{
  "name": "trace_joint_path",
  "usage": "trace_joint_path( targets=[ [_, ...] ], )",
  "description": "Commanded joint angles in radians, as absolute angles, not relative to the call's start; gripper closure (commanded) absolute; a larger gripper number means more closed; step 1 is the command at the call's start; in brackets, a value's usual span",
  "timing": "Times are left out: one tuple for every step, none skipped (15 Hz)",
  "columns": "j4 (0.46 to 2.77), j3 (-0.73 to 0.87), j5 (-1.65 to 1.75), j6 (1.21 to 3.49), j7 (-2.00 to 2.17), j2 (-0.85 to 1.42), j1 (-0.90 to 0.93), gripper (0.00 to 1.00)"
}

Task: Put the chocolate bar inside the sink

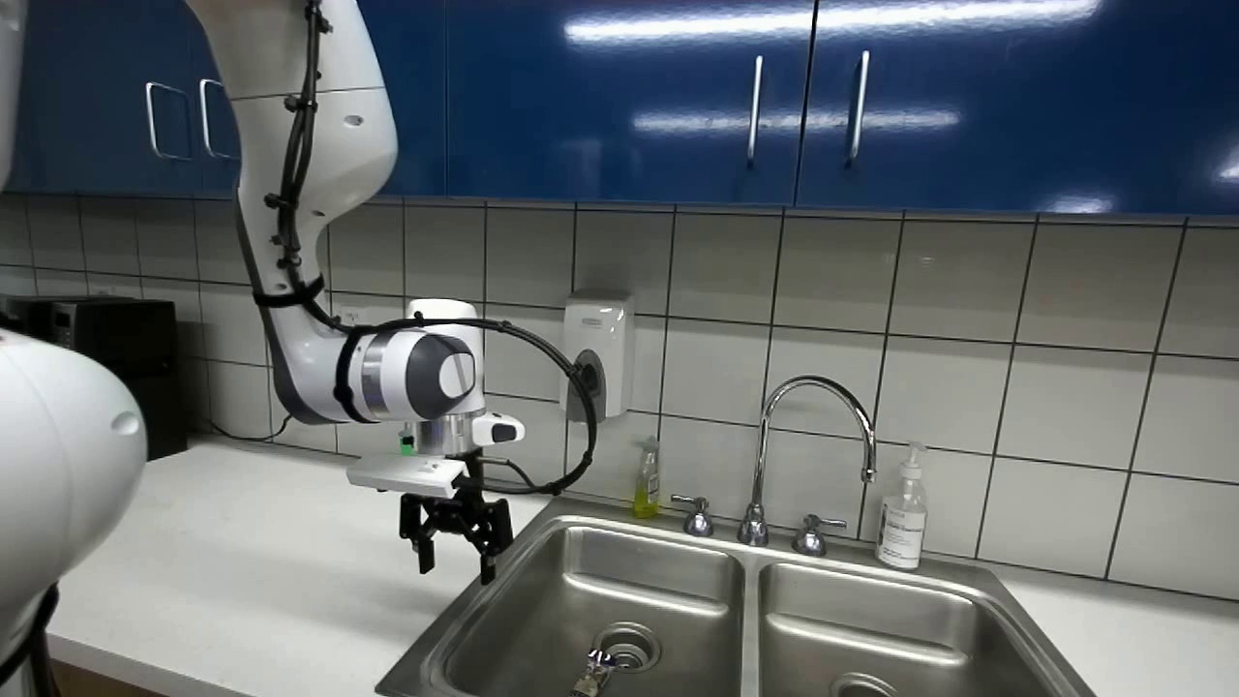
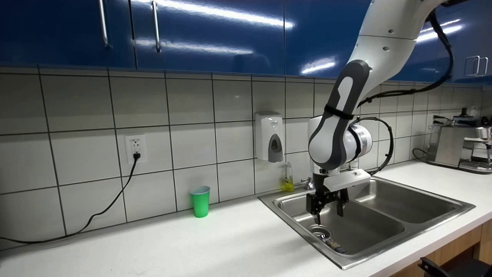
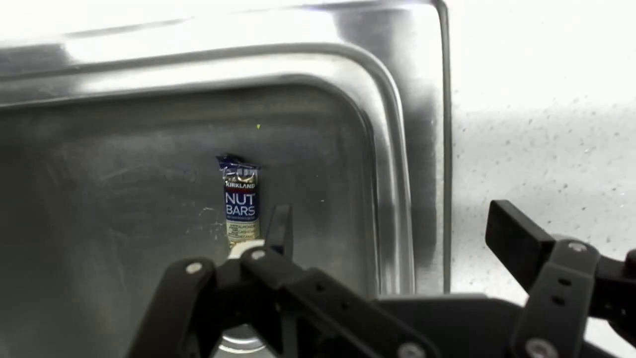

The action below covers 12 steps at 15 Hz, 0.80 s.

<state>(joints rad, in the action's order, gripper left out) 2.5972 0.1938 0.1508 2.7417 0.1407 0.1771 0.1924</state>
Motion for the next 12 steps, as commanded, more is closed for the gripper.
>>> trace_joint_path(
  targets=[
    [2.703, 0.134, 0.172, 2.690, 0.174, 0.040, 0.148, 0.00],
    [2.720, 0.123, 0.174, 2.681, 0.177, 0.019, 0.142, 0.00],
    [2.739, 0.112, 0.170, 2.673, 0.176, -0.002, 0.134, 0.00],
    [2.757, 0.101, 0.162, 2.670, 0.176, -0.021, 0.127, 0.00],
    [2.773, 0.092, 0.162, 2.663, 0.175, -0.040, 0.119, 0.00],
    [2.789, 0.084, 0.164, 2.669, 0.178, -0.058, 0.111, 0.00],
    [2.738, 0.073, 0.152, 2.695, 0.153, 0.023, 0.104, 0.00],
    [2.747, 0.066, 0.151, 2.695, 0.152, 0.012, 0.098, 0.00],
    [2.747, 0.062, 0.151, 2.695, 0.152, 0.013, 0.094, 0.00],
    [2.745, 0.060, 0.151, 2.696, 0.152, 0.017, 0.092, 0.00],
    [2.743, 0.058, 0.152, 2.696, 0.152, 0.022, 0.091, 0.00],
    [2.742, 0.058, 0.152, 2.696, 0.152, 0.024, 0.091, 0.00]
  ],
)
